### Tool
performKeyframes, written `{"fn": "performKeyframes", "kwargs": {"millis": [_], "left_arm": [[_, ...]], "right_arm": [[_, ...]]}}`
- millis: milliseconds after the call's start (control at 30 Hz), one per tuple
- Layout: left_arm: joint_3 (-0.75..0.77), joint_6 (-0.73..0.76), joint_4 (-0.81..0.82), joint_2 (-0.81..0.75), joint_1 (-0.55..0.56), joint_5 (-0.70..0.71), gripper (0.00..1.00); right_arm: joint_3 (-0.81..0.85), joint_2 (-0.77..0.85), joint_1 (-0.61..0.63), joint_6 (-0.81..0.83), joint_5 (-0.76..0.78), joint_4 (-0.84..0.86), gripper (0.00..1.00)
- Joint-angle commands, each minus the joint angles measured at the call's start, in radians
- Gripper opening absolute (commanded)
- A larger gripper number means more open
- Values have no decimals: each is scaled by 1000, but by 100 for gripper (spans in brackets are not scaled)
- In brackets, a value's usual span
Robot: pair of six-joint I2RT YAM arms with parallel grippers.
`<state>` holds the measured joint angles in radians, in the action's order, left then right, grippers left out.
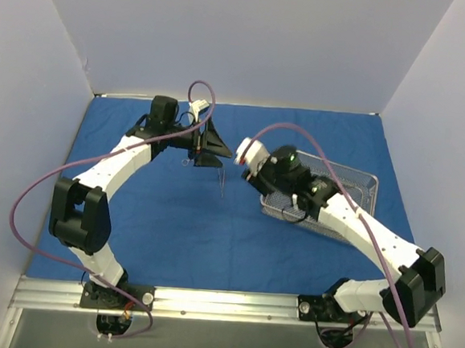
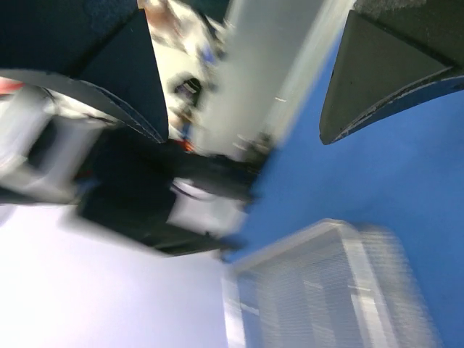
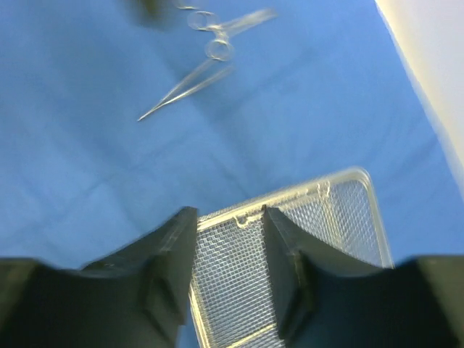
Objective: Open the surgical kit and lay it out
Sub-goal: Pick up the medical item from the surgical kit.
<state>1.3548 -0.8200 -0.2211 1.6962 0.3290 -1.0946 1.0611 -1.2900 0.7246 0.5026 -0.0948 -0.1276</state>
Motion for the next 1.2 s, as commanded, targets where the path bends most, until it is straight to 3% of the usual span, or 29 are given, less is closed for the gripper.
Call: {"fn": "performKeyframes", "kwargs": {"millis": [0,167,233,300,400,533,800,1167], "left_arm": [[84,384,-530,-38,-10,354,94],[136,496,-641,-4,82,692,94],[142,475,-635,32,117,758,97],[141,414,-612,85,117,771,77],[176,387,-601,158,134,815,60],[283,384,-613,259,173,898,54],[435,387,-676,410,220,1032,54],[579,384,-751,543,239,1085,55]], "right_arm": [[98,-25,-106,-278,23,29,44],[184,-84,-143,-557,92,-29,62],[243,-104,-177,-633,124,-69,60],[321,-133,-217,-729,110,-168,54],[368,-152,-292,-776,40,-266,46],[350,-92,-312,-757,46,-300,45],[234,60,-393,-748,49,-306,43],[208,103,-409,-746,63,-326,43]]}}
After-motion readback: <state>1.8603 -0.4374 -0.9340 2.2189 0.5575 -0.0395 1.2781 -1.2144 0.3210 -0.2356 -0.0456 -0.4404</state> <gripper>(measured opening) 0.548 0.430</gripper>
